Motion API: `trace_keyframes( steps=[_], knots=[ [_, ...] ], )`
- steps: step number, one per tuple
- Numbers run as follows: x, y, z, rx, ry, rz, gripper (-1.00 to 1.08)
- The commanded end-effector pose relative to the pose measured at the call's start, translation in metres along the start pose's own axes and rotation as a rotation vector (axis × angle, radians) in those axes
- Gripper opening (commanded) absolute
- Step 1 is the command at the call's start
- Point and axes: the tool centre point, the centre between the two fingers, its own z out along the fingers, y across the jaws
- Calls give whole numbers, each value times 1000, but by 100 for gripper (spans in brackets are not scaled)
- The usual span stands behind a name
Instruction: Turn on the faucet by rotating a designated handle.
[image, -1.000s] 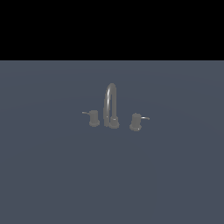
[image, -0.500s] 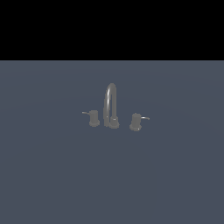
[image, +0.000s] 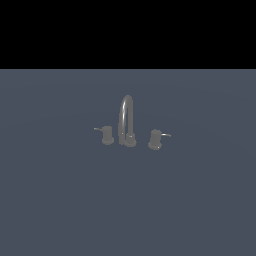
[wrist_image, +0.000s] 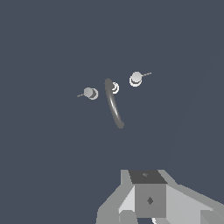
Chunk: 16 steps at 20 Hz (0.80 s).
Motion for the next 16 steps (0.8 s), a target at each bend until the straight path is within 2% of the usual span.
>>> trace_keyframes(
  steps=[1,8,16],
  knots=[
    [20,-2,16,10,-6,80,-100],
    [71,-4,65,22,-17,304,-100],
    [124,5,131,14,-16,566,-100]
  ],
)
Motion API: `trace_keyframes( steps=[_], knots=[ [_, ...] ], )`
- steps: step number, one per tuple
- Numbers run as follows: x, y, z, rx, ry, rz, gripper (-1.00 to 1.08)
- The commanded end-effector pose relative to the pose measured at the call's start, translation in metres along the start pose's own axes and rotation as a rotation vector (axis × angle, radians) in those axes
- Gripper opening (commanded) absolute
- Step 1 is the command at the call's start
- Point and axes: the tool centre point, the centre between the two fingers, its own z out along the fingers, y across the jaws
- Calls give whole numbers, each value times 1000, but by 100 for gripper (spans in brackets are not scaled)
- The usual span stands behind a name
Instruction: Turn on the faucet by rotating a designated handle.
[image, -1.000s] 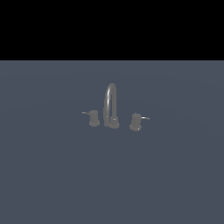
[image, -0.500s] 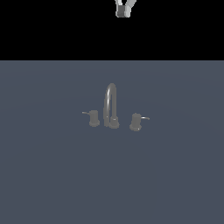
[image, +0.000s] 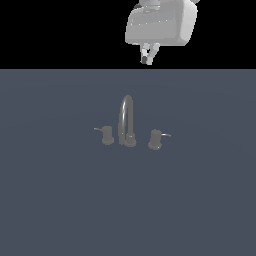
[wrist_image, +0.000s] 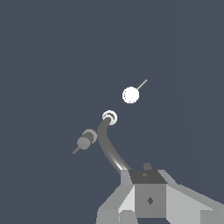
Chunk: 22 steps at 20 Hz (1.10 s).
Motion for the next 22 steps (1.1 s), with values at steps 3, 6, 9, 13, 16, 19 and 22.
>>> trace_keyframes(
  steps=[3,6,9,13,16,19,22],
  knots=[
    [29,-6,39,-6,10,149,-100],
    [47,-7,66,-12,22,247,-100],
    [65,-6,94,-20,37,343,-100],
    [88,-1,132,-30,63,470,-100],
    [104,4,159,-37,86,557,-100],
    [116,10,181,-43,108,629,-100],
    [126,15,199,-47,127,685,-100]
  ],
)
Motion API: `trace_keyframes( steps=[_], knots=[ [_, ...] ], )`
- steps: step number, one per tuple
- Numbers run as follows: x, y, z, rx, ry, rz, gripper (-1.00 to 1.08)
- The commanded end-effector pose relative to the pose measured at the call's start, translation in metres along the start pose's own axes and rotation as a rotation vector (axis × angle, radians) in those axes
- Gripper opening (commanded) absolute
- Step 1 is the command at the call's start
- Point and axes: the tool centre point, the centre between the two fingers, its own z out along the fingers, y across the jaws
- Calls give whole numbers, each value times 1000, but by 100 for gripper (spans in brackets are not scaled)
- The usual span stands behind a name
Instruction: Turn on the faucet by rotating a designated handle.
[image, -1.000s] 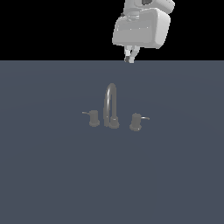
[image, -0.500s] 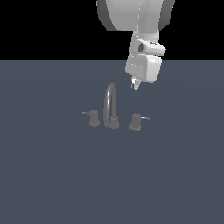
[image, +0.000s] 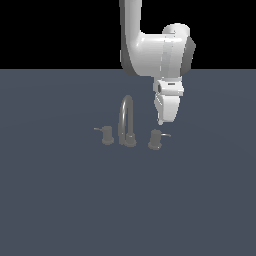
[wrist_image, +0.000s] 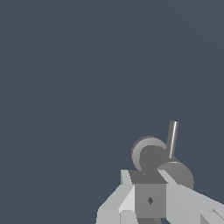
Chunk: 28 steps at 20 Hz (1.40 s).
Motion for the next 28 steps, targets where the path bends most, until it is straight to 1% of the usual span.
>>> trace_keyframes(
  steps=[1,7,15,25,26,27,28],
  knots=[
    [7,-2,15,1,16,46,-100],
    [18,-2,36,1,39,109,-100],
    [19,-2,41,0,43,119,-100],
    [32,29,40,0,43,120,-100],
    [32,29,40,0,43,120,-100],
    [28,22,40,8,44,114,-100],
    [28,25,40,8,44,115,-100]
  ],
)
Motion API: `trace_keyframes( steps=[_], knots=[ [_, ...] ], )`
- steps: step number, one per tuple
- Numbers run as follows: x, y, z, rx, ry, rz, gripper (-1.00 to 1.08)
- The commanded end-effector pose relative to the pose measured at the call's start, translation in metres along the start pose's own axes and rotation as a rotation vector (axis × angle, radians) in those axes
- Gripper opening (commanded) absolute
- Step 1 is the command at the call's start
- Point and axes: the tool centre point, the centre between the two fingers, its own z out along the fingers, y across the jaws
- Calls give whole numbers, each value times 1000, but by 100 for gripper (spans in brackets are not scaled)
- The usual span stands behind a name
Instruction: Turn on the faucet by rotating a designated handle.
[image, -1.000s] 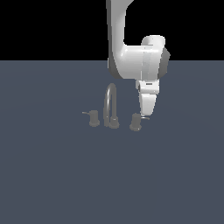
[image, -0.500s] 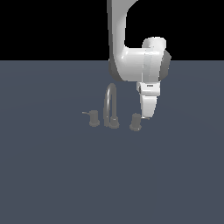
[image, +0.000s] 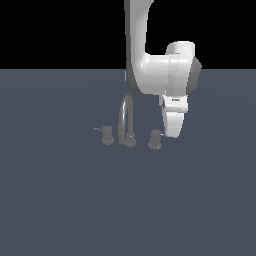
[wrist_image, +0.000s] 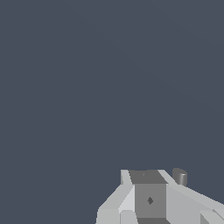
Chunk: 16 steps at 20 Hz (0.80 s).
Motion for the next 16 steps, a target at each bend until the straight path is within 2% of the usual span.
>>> trace_keyframes(
  steps=[1,13,14,15,16],
  knots=[
    [-1,6,0,-4,0,0,-100],
    [-4,45,0,-10,-1,5,-100],
    [-4,45,0,-10,-1,5,-100],
    [10,41,0,-5,8,24,-100],
    [5,44,0,-6,8,22,-100]
  ],
)
